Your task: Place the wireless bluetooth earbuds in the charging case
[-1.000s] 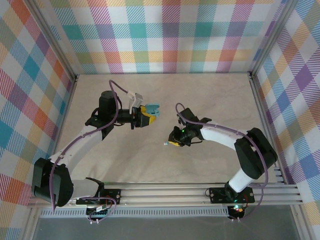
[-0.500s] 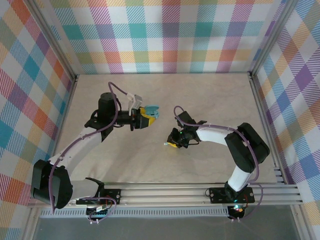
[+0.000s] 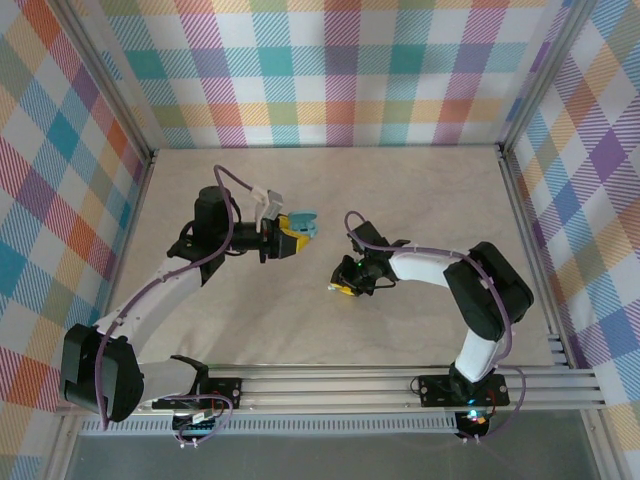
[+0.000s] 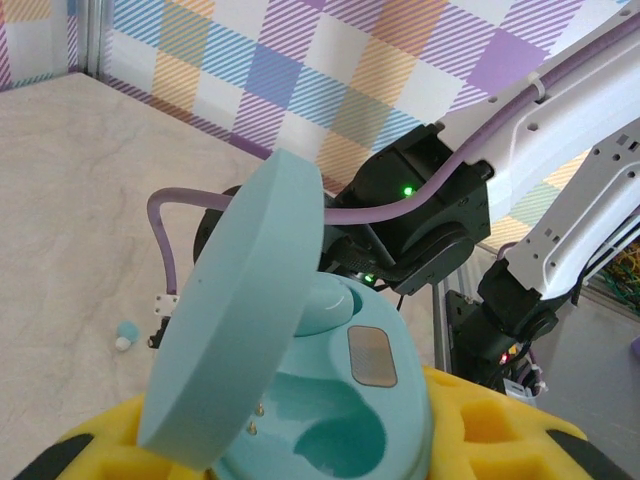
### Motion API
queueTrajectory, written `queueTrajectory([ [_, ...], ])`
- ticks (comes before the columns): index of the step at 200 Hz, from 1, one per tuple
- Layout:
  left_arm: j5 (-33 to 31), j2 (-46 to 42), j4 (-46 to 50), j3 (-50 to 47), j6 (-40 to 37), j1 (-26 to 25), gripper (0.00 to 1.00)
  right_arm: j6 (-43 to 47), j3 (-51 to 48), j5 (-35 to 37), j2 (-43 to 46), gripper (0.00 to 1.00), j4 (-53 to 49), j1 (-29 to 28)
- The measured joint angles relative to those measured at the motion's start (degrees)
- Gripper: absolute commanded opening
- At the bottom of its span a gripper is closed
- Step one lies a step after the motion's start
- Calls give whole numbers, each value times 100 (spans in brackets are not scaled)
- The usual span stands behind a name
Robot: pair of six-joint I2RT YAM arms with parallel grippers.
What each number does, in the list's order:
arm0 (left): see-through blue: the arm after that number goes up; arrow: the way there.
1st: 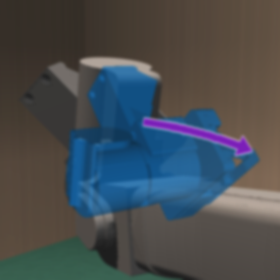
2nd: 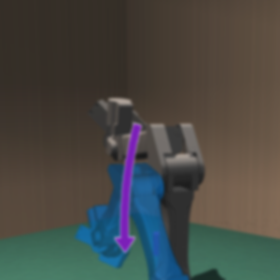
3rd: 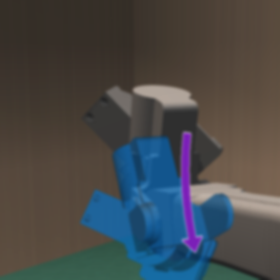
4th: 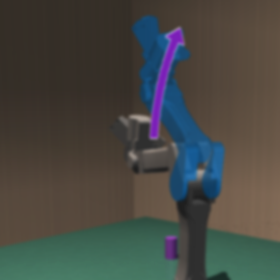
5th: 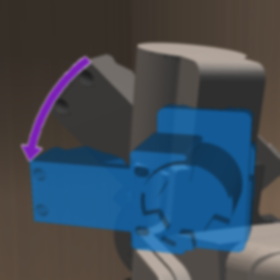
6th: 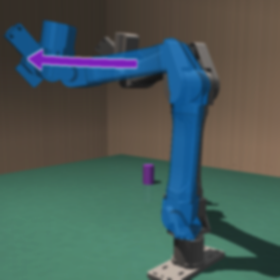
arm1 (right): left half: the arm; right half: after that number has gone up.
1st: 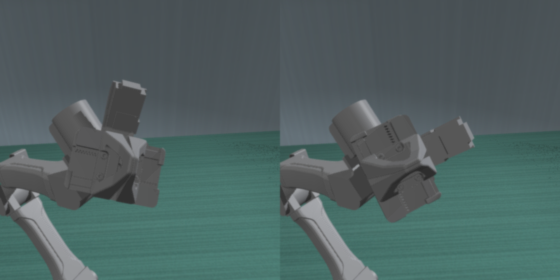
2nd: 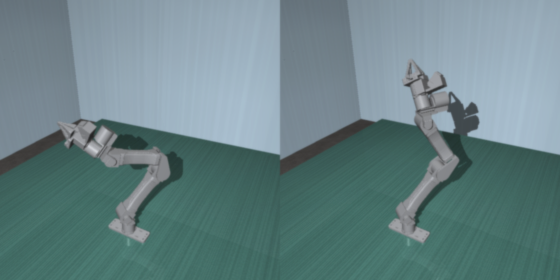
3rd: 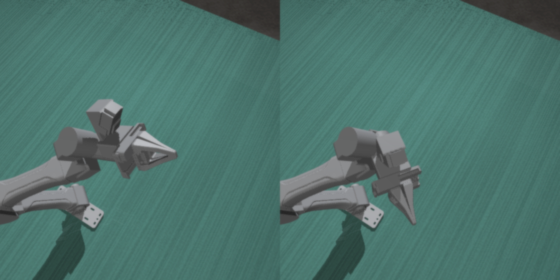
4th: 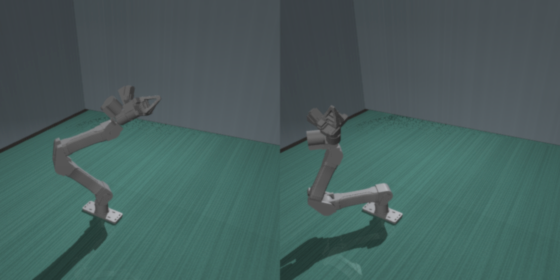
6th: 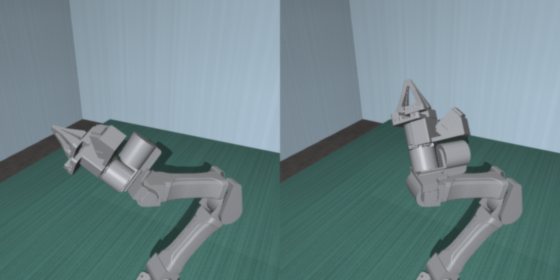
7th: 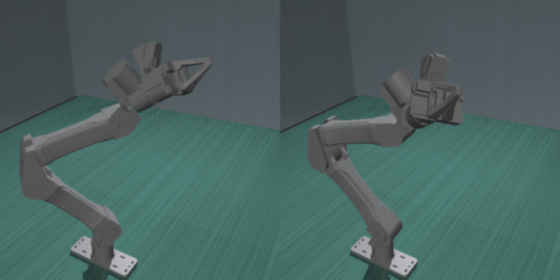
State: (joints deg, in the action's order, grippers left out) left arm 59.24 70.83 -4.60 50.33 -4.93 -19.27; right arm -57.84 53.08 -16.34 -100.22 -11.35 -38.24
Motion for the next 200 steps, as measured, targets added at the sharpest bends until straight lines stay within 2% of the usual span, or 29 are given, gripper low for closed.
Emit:
queueTrajectory([
  [176, -24, -192, 13, -55, -4, 85, 0, 271, 680, -66, -509, 31, -511, -90],
  [200, -24, -195, 20, -70, -4, 85, 0, 323, 765, -66, -551, 27, -623, -92],
])
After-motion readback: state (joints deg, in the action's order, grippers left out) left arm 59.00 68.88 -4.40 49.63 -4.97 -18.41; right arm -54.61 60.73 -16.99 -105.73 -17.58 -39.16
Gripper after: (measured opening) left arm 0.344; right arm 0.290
